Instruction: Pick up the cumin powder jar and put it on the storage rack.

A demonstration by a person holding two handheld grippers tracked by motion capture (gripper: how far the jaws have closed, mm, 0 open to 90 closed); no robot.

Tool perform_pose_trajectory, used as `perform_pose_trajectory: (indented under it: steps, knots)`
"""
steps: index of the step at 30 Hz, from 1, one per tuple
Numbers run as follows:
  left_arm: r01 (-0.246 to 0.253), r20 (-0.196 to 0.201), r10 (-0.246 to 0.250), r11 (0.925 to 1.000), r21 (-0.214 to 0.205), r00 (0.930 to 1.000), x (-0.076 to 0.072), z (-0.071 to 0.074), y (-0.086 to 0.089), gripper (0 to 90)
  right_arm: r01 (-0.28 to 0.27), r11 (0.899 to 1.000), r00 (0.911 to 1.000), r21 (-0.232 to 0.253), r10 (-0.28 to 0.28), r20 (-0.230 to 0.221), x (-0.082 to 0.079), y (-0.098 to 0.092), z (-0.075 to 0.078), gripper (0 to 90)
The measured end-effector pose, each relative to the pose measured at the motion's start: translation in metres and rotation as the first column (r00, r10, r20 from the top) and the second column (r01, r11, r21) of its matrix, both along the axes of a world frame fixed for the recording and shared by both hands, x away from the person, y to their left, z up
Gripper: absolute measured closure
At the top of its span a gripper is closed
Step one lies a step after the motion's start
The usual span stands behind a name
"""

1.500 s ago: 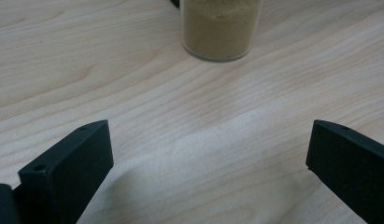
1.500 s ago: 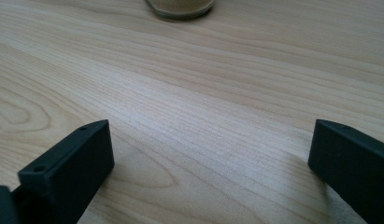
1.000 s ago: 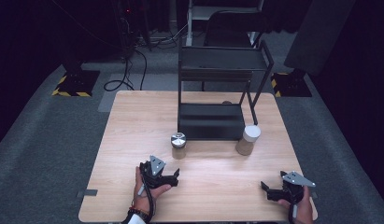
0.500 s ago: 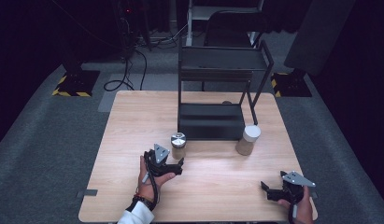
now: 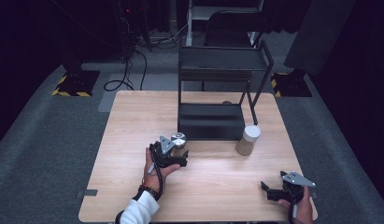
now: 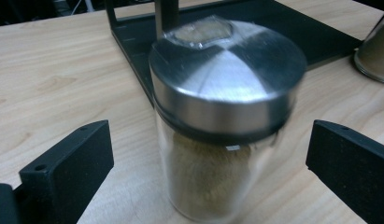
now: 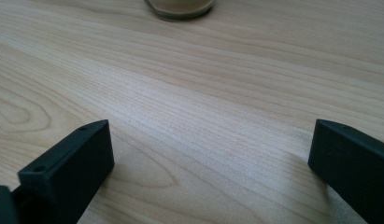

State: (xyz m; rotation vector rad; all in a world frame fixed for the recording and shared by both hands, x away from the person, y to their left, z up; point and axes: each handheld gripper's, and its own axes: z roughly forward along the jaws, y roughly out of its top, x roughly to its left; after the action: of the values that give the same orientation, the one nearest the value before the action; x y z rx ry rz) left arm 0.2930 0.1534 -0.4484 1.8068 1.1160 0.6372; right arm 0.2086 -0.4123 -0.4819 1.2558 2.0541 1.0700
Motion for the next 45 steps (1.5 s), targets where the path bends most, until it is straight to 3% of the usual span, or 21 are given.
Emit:
perform_pose_trajectory:
  steps: [11, 16, 18, 21, 27, 39, 45]
  knots:
    - [0.025, -0.013, -0.025, 0.9997, -0.006, 0.9996, 0.022, -0.001, 0.000, 6.8, 0.005, 1.000, 1.0000, 0.000, -0.005, 0.000, 0.000, 0.000, 0.000, 0.0]
    - [0.039, -0.036, -0.038, 0.9988, 0.030, 0.9986, 0.030, -0.001, -0.003, 11.7, 0.005, 1.000, 1.0000, 0.000, -0.005, 0.000, 0.000, 0.000, 0.000, 0.0]
    - [0.049, -0.037, -0.050, 0.9987, -0.015, 0.9981, 0.033, -0.006, 0.001, 12.7, 0.006, 1.000, 1.0000, 0.000, -0.006, 0.000, 0.000, 0.000, 0.000, 0.0]
    - [0.059, -0.032, -0.060, 0.9979, -0.026, 0.9977, 0.036, -0.009, 0.002, 17.5, 0.009, 1.000, 1.0000, 0.000, -0.009, 0.000, 0.000, 0.001, 0.000, 0.0]
    - [0.084, -0.013, -0.085, 0.9961, -0.025, 0.9963, 0.038, -0.012, 0.001, 29.9, 0.011, 1.000, 0.9999, 0.000, -0.011, 0.000, 0.000, 0.001, 0.000, 0.0]
    - [0.074, 0.002, -0.074, 0.9970, -0.022, 0.9973, 0.035, -0.013, -0.004, 30.6, 0.017, 1.000, 0.9999, 0.000, -0.017, 0.000, -0.001, 0.002, 0.000, 0.0]
    - [0.074, 0.010, -0.074, 0.9973, -0.003, 0.9972, 0.033, -0.004, -0.011, 30.8, 0.019, 1.000, 0.9998, 0.000, -0.019, 0.001, -0.001, 0.002, 0.000, 0.0]
